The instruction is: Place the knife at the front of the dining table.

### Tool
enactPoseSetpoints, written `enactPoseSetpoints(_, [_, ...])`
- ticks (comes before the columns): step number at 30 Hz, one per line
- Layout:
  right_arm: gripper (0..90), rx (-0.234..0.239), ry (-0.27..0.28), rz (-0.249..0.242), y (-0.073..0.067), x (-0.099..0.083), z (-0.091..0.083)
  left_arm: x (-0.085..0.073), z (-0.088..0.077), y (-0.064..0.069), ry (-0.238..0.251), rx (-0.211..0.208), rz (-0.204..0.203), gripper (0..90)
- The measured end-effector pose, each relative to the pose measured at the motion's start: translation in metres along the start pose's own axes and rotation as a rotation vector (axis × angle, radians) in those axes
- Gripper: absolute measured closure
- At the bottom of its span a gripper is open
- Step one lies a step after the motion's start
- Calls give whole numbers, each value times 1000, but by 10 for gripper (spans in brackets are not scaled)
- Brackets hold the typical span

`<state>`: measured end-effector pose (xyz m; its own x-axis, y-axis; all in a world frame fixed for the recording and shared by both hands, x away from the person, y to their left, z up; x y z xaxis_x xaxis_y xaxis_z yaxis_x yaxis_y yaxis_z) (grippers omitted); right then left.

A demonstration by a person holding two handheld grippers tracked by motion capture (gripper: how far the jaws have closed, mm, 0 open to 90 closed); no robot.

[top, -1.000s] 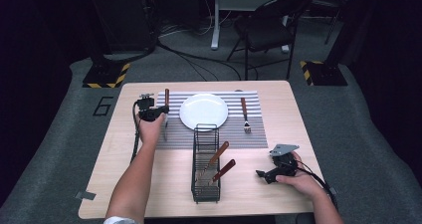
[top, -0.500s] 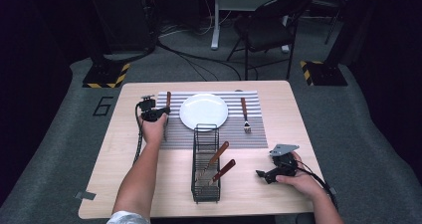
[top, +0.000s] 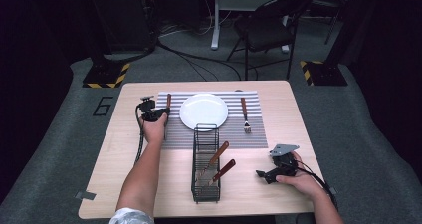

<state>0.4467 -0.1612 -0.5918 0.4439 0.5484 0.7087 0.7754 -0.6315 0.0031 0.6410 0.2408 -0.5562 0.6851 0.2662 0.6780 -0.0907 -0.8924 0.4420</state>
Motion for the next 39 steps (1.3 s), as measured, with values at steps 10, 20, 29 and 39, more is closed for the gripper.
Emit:
enactPoseSetpoints(10, [0, 0, 0, 0, 0, 0, 0, -7, 11, -3, -11, 24, -25, 800])
enactPoseSetpoints(20, [0, 2, 0, 1, 0, 0, 0, -10, 20, -7, -6, 28, -42, 801])
enactPoseSetpoints(29, [0, 0, 0, -1, 0, 0, 0, -9, 19, -13, -2, 21, -72, 764])
enactPoseSetpoints(39, [0, 2, 1, 1, 0, 0, 0, -6, 10, -14, -9, 53, -17, 753])
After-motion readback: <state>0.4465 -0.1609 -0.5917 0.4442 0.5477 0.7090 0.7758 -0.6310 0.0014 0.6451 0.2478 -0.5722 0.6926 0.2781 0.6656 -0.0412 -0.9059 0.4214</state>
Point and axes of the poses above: each handheld gripper's, and its own axes: z roughly forward along the jaws, x roughly out of its top, y roughly to its right, the point moved 9 cm from there along z, roughly forward along the jaws
